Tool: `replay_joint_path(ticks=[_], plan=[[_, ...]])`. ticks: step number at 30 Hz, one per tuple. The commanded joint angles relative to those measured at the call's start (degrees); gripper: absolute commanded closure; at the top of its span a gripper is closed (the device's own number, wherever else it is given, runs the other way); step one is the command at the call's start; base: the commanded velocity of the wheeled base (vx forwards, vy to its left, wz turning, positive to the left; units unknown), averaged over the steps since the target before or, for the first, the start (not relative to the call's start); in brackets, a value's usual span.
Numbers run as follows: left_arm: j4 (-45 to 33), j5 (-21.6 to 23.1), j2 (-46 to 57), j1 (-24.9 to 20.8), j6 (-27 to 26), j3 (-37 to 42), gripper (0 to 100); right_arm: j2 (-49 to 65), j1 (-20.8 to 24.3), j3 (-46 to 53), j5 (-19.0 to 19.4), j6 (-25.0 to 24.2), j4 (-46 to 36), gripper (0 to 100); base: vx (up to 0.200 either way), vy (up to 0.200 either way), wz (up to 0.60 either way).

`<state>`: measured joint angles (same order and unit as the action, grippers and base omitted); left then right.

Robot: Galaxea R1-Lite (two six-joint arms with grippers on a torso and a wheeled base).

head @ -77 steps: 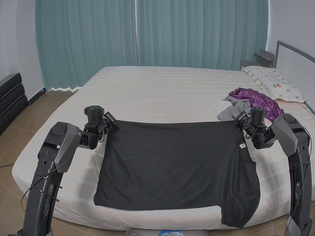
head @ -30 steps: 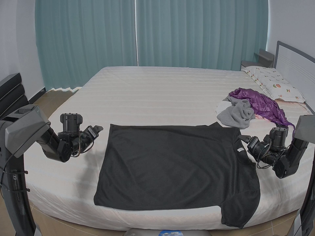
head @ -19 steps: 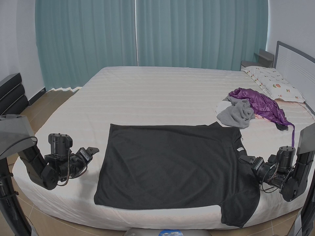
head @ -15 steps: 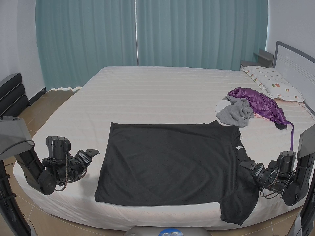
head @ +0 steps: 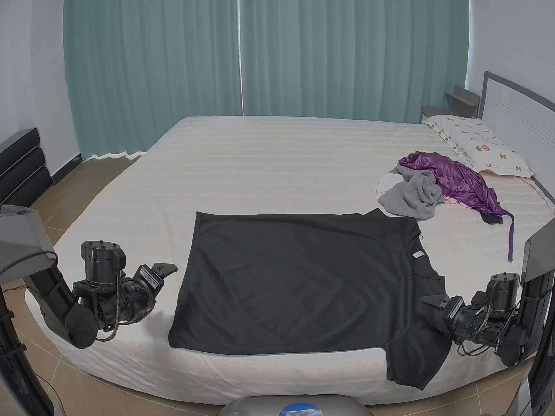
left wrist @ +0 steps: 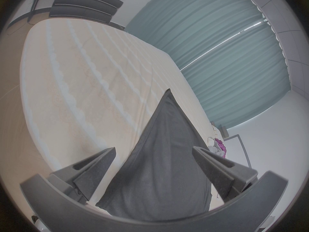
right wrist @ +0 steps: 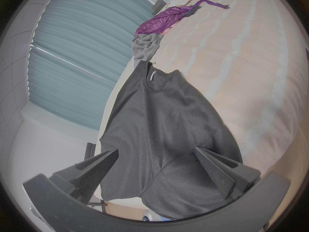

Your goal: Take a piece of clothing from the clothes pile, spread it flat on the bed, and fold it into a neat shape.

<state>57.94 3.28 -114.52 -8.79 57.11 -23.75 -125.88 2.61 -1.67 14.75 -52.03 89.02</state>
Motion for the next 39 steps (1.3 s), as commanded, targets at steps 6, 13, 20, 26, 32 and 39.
replay_joint_path(ticks=[6,13,20,26,32,39], plan=[[-0.02,-0.03,0.35,-0.70,0.19,0.37,0,-0.68,0.20,0.00,0.02,-0.09,0.81,0,0.000,-0.200,0.00],[-0.02,-0.03,0.44,-0.70,0.02,0.46,0,-1.47,0.20,0.00,-0.07,0.00,0.81,0,0.000,0.000,0.00],[-0.11,0.15,1.58,-0.09,-0.16,0.81,0,-1.39,0.29,0.35,0.02,-0.09,0.81,0,0.000,0.000,0.00],[-0.02,4.02,0.96,1.49,-0.86,2.30,0,-1.47,0.29,0.35,-0.07,-0.09,0.81,0,0.000,0.000,0.00],[-0.02,10.70,0.08,6.15,-6.49,4.15,0,-1.56,0.29,0.35,-0.07,-0.09,0.81,0,0.000,0.000,0.00],[-0.02,10.70,-4.84,7.03,-12.11,4.24,0,-2.26,0.38,0.35,-0.07,0.00,0.81,0,0.000,0.000,0.00]])
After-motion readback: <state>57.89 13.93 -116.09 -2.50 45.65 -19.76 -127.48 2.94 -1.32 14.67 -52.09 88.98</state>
